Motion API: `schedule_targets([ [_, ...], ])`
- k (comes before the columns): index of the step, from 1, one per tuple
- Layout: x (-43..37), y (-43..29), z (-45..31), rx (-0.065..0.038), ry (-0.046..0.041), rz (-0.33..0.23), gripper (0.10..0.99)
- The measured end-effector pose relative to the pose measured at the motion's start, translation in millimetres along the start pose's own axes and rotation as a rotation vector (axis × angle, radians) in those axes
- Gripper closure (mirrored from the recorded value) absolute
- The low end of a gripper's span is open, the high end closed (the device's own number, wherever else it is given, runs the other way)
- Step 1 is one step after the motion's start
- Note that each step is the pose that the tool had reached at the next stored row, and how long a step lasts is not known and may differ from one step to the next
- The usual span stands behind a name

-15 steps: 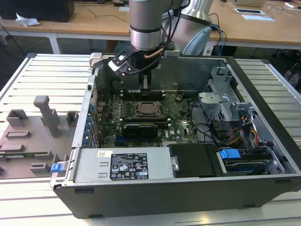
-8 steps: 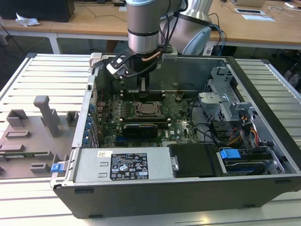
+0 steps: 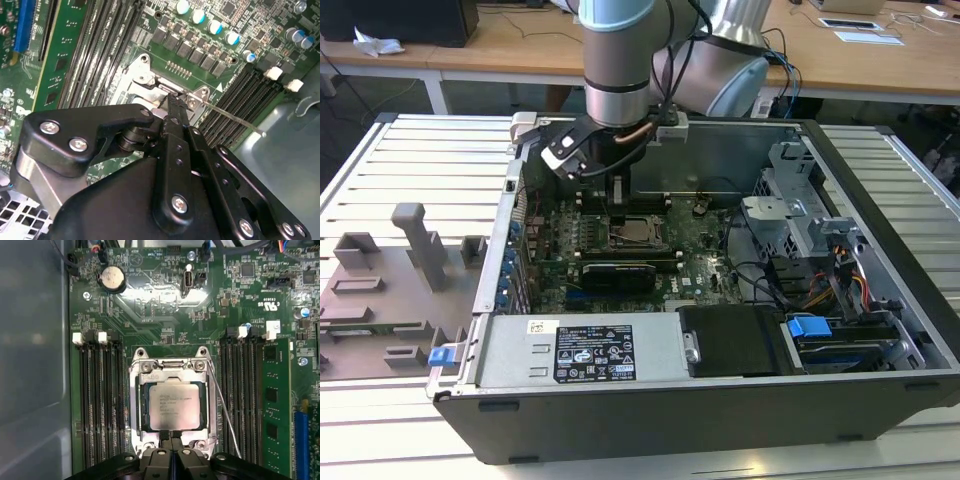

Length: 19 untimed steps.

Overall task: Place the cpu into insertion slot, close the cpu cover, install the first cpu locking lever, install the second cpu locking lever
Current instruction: 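Close the cpu cover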

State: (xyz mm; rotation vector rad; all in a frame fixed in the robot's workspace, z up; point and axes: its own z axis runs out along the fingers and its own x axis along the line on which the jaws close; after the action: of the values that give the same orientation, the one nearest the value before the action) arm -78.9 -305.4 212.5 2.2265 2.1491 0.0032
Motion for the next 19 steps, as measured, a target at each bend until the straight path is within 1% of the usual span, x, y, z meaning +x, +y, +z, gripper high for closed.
schedule_targets([
  [3,0.1,-2.3,5.2,0.0,0.0001,0.0,0.98],
  [6,0.0,-3.4,7.3,0.001,0.0014,0.0,0.98],
  [7,0.0,-3.9,8.0,0.001,0.0041,0.0,0.98],
  [8,0.1,-4.5,8.7,0.001,0.0101,0.0,0.98],
  [11,0.1,-5.4,8.5,0.0,0.0152,0.001,0.98],
  [12,0.3,-5.4,6.4,-0.002,0.0183,0.001,0.98],
  [13,-0.2,-5.3,-0.9,-0.002,0.0167,0.001,0.98],
  [14,-0.4,-5.1,-6.0,-0.002,0.0166,0.001,0.98],
  [15,-0.4,-5.0,-8.2,-0.002,0.0165,0.001,0.98],
  [17,-0.6,-3.6,-8.7,-0.002,0.0168,0.001,0.98],
  [19,-3.1,5.8,-8.5,0.005,0.0169,0.001,0.98],
])
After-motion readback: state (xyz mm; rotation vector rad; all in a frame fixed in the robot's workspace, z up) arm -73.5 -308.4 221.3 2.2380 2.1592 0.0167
